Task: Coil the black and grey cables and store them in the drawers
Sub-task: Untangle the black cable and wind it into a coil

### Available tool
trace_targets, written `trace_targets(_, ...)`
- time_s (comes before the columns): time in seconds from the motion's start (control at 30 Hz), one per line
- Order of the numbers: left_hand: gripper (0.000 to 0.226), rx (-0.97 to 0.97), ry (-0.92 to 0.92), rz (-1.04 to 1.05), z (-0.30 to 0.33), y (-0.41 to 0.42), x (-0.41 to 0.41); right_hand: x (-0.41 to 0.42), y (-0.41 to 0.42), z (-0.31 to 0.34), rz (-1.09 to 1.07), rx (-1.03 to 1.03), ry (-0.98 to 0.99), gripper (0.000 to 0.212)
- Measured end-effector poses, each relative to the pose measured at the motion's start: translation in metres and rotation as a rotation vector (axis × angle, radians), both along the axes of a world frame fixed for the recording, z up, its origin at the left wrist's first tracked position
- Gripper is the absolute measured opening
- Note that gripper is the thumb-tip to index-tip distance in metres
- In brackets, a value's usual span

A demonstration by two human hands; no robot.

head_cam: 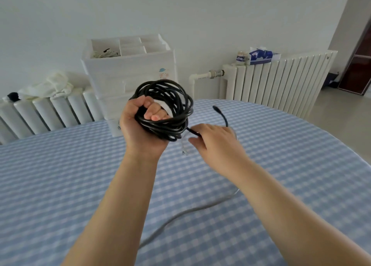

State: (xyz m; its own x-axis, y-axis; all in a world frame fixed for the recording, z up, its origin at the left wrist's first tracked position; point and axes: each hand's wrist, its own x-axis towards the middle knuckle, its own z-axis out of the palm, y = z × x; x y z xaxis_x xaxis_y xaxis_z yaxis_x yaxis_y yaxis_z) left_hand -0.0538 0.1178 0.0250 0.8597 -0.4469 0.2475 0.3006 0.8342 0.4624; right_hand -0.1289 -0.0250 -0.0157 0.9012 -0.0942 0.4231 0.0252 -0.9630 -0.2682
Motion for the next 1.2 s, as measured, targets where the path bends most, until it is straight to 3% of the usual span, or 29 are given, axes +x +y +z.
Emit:
trace_targets(0.1, 0.026, 0.003, 0.094, 0.155, 0.000, 0.002, 0.002, 0.002, -0.002, -0.007, 0.031, -0.058, 0.022, 0.026)
trace_targets(0.27, 0.027, -0.005, 0.061, 0.205, 0.003, 0.004, 0.002, 0.001, 0.000, -0.001, 0.033, 0.233, 0.013, 0.019)
trace_targets(0.47, 0.028, 0.096, -0.087, 0.202, 0.003, 0.004, -0.001, 0.003, -0.001, 0.007, 0.029, 0.761, 0.067, 0.015)
trace_targets(0.77, 0.026, 0.310, -0.292, 0.314, -0.003, -0.010, -0.012, -0.006, -0.005, 0.017, 0.126, 1.027, 0.265, 0.032)
trace_targets(0.9, 0.027, 0.262, -0.176, 0.418, -0.001, -0.008, -0.011, -0.007, -0.006, 0.021, 0.267, 1.259, 0.228, 0.024)
trace_targets(1.0, 0.032, 0.247, -0.069, 0.477, 0.000, -0.009, -0.010, -0.009, -0.010, 0.021, 0.482, 1.457, 0.322, 0.039)
trace_targets(1.07, 0.032, 0.288, -0.057, 0.497, 0.000, -0.010, -0.011, -0.007, -0.012, 0.017, 0.546, 1.431, 0.355, 0.046)
trace_targets(1.2, 0.032, 0.328, 0.009, 0.443, 0.000, -0.008, -0.006, -0.001, -0.012, 0.010, 0.458, 1.068, 0.191, 0.031)
